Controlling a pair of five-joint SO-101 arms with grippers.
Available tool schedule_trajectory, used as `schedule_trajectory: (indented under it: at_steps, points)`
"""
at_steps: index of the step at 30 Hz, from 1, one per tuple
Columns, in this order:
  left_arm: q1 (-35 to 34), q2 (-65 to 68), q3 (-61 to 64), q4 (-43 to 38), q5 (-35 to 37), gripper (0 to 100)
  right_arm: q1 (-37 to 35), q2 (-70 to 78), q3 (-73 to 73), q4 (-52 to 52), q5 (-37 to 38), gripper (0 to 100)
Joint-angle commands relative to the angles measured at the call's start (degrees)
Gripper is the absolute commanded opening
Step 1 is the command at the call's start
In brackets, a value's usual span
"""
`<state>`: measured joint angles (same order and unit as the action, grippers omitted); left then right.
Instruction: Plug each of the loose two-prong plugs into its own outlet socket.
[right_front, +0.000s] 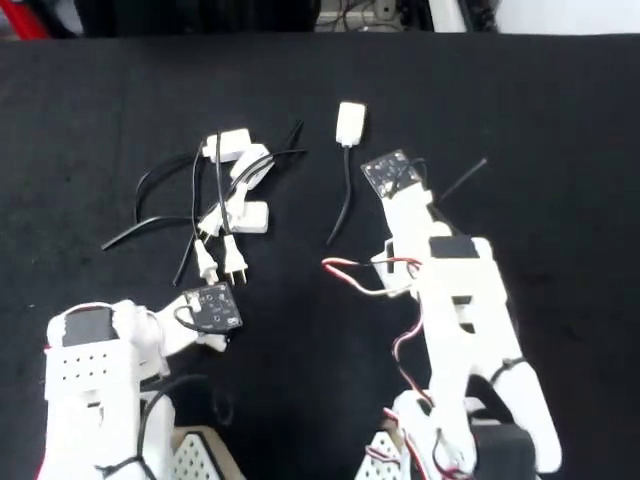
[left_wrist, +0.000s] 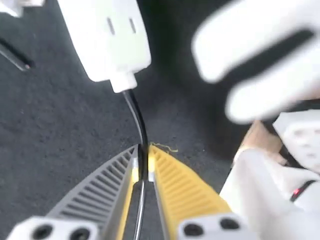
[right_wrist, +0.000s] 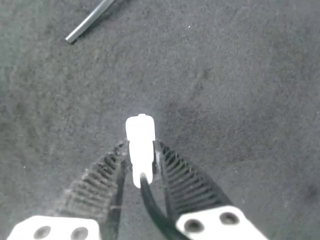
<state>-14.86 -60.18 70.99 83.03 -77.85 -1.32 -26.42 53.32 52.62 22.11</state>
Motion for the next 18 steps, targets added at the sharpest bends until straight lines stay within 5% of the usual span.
schedule_trajectory:
  at_steps: [1, 11, 18]
  points:
    - [-1.01, -0.35, 1.27, -3.69, 0.18, 3, 0.7, 0.48, -1.36, 0.26, 0.35, 1.1]
    - [-0.13, -0.44, 1.1, -16.44, 16.97, 10, 0.7, 0.48, -1.45, 0.26, 0.35, 1.1]
    - [12.97, -0.44, 1.01, -20.31, 29.1, 15, 0.79, 0.48, -1.45, 0.26, 0.44, 1.1]
